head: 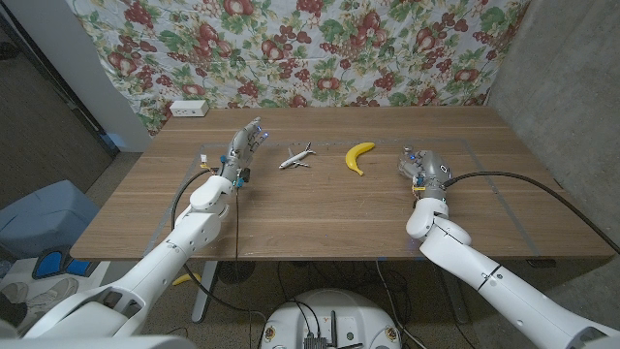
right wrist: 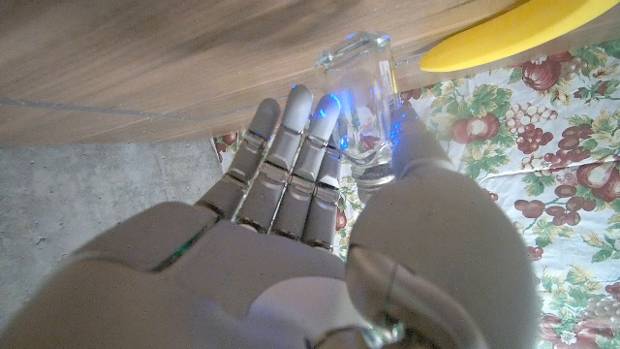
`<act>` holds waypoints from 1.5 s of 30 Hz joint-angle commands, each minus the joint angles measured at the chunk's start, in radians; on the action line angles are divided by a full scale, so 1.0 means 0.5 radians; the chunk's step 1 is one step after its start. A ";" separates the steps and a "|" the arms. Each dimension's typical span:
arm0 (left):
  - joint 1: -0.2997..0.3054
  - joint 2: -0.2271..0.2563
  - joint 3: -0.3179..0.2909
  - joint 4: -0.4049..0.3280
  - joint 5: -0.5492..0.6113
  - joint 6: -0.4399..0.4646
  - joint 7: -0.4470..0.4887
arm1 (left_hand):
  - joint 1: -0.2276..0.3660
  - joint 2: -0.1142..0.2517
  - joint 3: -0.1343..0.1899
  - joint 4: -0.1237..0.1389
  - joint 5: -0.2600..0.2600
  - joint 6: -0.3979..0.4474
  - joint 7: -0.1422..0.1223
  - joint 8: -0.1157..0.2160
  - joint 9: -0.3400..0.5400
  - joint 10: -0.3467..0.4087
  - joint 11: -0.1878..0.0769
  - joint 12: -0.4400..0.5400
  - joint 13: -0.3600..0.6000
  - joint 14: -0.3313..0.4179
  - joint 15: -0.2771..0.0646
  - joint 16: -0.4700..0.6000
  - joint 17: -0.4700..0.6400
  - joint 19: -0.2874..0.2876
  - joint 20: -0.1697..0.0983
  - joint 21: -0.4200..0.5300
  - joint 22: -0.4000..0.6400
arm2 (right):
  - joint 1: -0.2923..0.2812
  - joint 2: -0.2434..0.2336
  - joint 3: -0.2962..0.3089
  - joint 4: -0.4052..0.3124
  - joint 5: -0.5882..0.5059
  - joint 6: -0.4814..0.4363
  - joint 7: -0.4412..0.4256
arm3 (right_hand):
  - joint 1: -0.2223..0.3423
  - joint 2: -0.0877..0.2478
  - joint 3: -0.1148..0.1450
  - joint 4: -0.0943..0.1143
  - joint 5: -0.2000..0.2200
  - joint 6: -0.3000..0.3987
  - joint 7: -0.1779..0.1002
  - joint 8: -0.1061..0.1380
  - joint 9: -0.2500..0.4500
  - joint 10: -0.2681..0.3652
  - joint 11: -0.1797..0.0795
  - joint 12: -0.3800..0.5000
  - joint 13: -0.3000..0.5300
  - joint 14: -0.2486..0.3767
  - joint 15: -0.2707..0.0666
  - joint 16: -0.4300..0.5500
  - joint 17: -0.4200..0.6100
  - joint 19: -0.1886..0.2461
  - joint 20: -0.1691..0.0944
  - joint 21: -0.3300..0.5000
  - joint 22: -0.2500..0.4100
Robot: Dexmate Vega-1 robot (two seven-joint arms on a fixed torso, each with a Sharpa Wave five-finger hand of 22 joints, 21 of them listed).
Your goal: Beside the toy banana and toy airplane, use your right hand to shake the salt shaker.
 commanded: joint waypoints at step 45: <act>-0.009 0.012 -0.004 0.006 -0.004 -0.017 -0.035 | -0.010 0.035 -0.019 -0.032 0.008 0.024 -0.002 0.006 0.008 -0.009 -0.002 0.003 0.007 0.010 -0.053 -0.001 0.000 0.005 0.002 -0.002 0.008 | 0.090 -0.075 -0.132 -0.029 -0.008 -0.326 0.117 | -0.092 -0.040 -0.100 0.090 -0.020 -0.223 -0.104 -0.301 -0.115 -0.292 -0.037 -0.338 -0.193 -0.249 -0.152 -0.130 -0.105 -0.036 0.106 -0.044 0.000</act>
